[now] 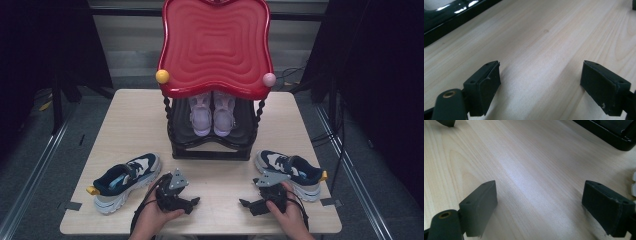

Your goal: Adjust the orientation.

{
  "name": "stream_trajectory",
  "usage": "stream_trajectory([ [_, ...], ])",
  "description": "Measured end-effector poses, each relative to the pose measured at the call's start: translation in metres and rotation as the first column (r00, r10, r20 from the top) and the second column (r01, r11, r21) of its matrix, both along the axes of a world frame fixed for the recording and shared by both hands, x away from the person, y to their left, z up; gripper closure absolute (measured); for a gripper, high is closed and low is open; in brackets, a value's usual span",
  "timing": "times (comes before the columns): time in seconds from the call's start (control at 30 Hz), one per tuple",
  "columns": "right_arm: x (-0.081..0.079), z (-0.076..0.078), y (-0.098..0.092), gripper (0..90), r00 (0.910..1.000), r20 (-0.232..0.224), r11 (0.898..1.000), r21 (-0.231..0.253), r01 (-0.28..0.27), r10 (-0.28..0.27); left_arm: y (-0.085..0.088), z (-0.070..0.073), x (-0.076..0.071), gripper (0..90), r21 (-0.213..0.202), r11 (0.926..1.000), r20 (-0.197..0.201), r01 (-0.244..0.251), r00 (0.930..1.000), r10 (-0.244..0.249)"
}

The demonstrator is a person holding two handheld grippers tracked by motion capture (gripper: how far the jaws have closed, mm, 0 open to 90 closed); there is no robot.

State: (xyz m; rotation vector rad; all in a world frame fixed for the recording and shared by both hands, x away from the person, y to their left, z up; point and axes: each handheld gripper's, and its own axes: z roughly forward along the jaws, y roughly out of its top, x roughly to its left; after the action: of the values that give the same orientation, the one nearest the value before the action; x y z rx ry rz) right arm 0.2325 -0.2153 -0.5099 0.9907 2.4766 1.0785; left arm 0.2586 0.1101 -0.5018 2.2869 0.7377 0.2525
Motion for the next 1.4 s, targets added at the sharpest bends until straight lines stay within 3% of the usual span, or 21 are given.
stream_trajectory([
  [0.17,0.000,0.000,0.000,12.2,1.0000,0.000,1.000,0.000,-0.001,0.001,0.002,0.012,0.003,17.5,0.043,0.9989,-0.048,0.019,0.9987,-0.017],
  [0.27,0.000,0.000,0.000,12.2,1.0000,0.000,1.000,0.000,-0.001,0.001,0.005,0.021,0.005,18.2,0.045,0.9990,-0.074,0.009,0.9972,-0.005],
  [0.4,0.000,0.000,0.000,12.2,1.0000,0.000,1.000,0.000,-0.001,0.001,0.010,0.031,0.005,18.6,0.066,0.9978,-0.064,0.005,0.9979,0.000],
  [0.67,0.000,0.000,0.000,12.2,1.0000,-0.001,1.000,0.001,0.000,0.000,0.023,0.052,0.006,18.8,0.051,0.9986,-0.041,-0.009,0.9991,0.011],
  [0.9,0.000,0.000,0.000,12.2,1.0000,0.000,1.000,0.000,-0.001,0.001,0.050,0.075,0.006,19.3,0.050,0.9966,-0.019,-0.065,0.9976,0.066],
  [1.1,0.000,0.000,0.000,12.2,1.0000,-0.001,1.000,0.000,0.001,-0.001,0.073,0.088,0.004,20.7,0.063,0.9916,-0.021,-0.113,0.9932,0.115],
  [1.27,0.000,0.000,0.000,12.2,1.0000,-0.002,1.000,0.001,0.002,-0.002,0.091,0.092,0.003,22.1,0.105,0.9820,0.004,-0.157,0.9875,0.157],
  [1.37,0.000,0.000,0.000,12.2,1.0000,-0.002,1.000,0.001,0.002,-0.002,0.104,0.092,0.004,23.8,0.102,0.9768,0.008,-0.188,0.9821,0.188],
  [1.4,0.000,0.000,0.000,12.2,1.0000,0.000,1.000,0.000,0.000,0.000,0.109,0.093,0.004,26.1,0.078,0.9780,0.006,-0.193,0.9811,0.194],
])
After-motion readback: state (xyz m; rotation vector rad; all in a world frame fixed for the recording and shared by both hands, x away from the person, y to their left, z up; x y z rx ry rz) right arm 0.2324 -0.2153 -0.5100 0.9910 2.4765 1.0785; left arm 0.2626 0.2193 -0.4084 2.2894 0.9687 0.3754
